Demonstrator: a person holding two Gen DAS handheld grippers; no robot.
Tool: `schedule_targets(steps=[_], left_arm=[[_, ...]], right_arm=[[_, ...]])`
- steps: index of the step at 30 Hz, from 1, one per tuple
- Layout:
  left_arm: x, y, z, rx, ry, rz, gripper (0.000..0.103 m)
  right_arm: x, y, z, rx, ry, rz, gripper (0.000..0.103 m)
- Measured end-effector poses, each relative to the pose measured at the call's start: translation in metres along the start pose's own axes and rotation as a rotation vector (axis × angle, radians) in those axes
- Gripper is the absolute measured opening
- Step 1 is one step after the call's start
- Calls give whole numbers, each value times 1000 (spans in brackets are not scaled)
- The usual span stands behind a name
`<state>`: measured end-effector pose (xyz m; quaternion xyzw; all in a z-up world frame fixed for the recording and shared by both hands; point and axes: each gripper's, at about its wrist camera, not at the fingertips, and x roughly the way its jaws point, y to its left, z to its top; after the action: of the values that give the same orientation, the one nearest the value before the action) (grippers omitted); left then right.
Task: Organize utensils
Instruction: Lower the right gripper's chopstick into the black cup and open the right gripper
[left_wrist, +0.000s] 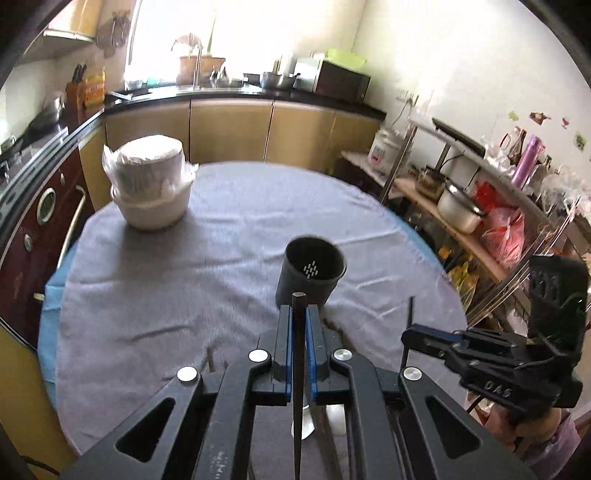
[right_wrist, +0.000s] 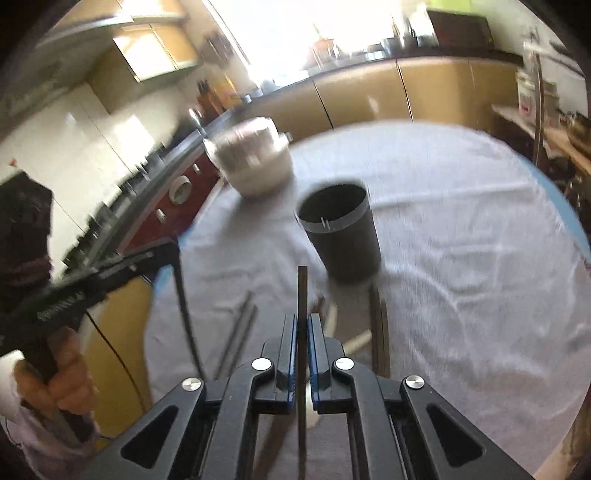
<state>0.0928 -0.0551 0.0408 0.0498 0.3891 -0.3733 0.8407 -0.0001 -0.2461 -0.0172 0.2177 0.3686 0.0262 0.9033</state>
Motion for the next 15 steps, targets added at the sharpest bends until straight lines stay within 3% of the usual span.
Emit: schedule_targets(steps=[7, 15], left_arm=[[-10, -10, 18, 6, -56, 7, 7], [-19, -21, 56, 25, -114, 17, 7]], right_arm=[[-34, 11, 28, -1, -141, 2, 6], [-47, 18, 64, -9, -221, -7, 6]])
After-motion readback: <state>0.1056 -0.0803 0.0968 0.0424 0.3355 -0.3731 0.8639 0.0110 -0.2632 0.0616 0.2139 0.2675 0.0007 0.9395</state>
